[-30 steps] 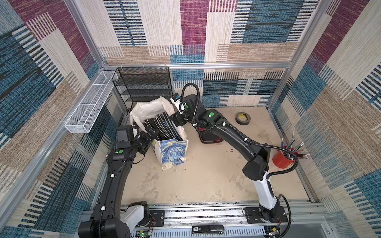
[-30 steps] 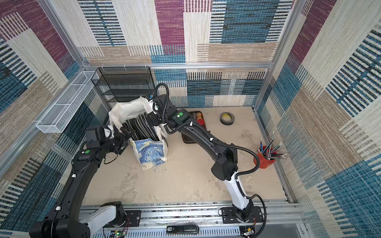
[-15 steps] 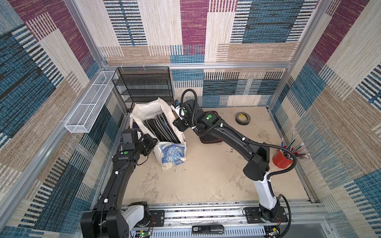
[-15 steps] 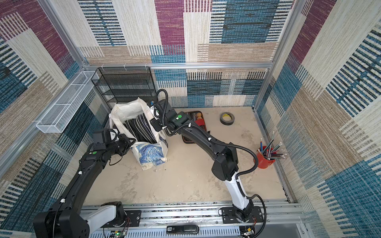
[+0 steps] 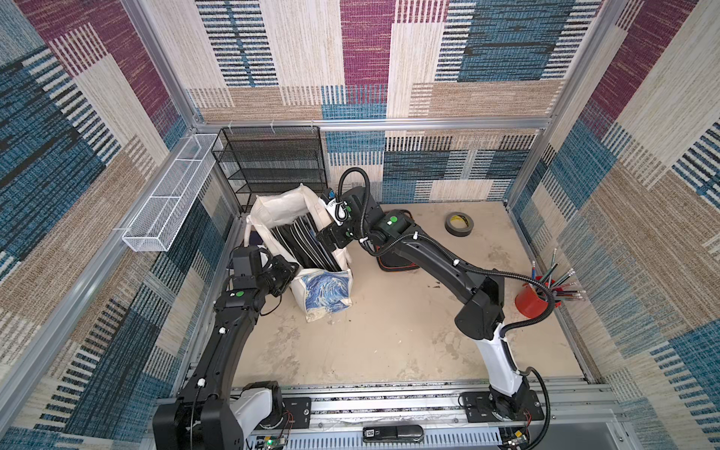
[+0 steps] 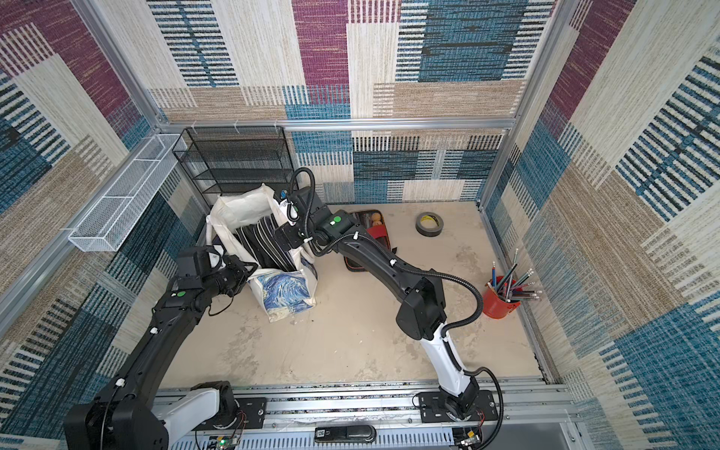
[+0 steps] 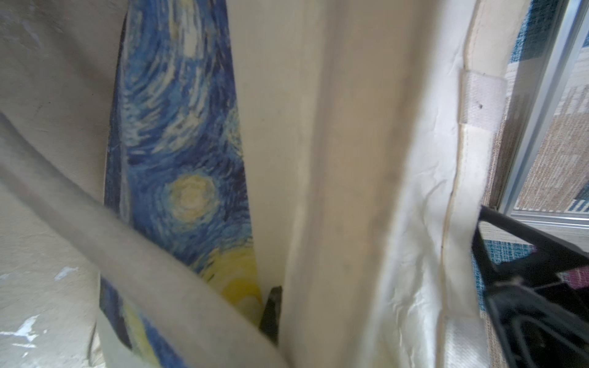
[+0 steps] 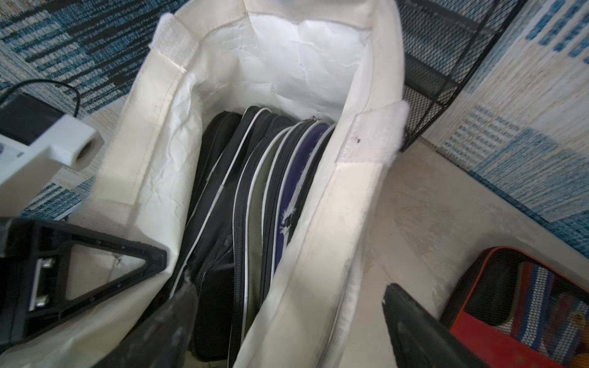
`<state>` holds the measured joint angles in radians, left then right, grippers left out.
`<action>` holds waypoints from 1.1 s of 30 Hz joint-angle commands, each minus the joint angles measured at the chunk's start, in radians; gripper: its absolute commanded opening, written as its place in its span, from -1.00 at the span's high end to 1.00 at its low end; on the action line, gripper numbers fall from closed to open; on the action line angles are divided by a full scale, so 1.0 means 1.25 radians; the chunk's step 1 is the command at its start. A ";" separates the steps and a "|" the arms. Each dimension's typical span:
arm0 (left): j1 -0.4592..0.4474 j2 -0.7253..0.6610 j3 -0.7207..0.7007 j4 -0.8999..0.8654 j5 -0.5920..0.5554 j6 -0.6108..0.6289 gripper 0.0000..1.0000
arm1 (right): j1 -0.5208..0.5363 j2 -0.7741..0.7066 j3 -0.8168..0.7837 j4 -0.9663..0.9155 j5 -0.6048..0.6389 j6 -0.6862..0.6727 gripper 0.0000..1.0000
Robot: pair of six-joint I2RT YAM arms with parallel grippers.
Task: Remove the ping pong set from the canvas bag
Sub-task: Adjust the canvas bag at the center of the board.
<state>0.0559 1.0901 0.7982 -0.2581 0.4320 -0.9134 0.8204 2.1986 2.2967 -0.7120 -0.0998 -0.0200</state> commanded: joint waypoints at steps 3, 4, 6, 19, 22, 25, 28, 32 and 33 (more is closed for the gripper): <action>0.000 -0.021 -0.014 -0.022 -0.003 0.009 1.00 | -0.002 0.028 0.030 0.002 -0.035 0.025 1.00; -0.001 -0.030 -0.016 -0.035 -0.013 0.016 1.00 | -0.005 0.022 0.028 0.001 -0.027 0.027 1.00; 0.000 -0.053 -0.026 -0.062 -0.046 0.033 1.00 | -0.016 0.000 0.001 0.010 -0.007 0.029 1.00; 0.009 -0.186 -0.153 -0.171 -0.183 0.073 1.00 | -0.116 -0.095 -0.256 0.102 0.107 0.040 1.00; 0.009 -0.184 -0.156 -0.151 -0.168 0.065 1.00 | -0.116 -0.096 -0.262 0.113 0.103 0.049 1.00; 0.009 -0.184 -0.141 -0.142 -0.168 0.072 1.00 | -0.117 -0.133 -0.264 0.136 0.100 0.047 0.45; 0.009 -0.179 -0.133 -0.119 -0.159 0.075 1.00 | -0.113 -0.176 -0.261 0.159 0.080 0.029 -0.10; 0.009 -0.162 -0.138 -0.079 -0.138 0.061 1.00 | -0.081 -0.222 -0.259 0.187 0.067 -0.002 -0.70; 0.009 -0.161 -0.139 -0.073 -0.135 0.057 1.00 | -0.068 -0.229 -0.259 0.193 0.064 -0.012 -0.78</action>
<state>0.0677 0.8822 0.6281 -0.3363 0.2447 -0.8539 0.7055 1.9366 1.9697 -0.5274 -0.0082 0.0071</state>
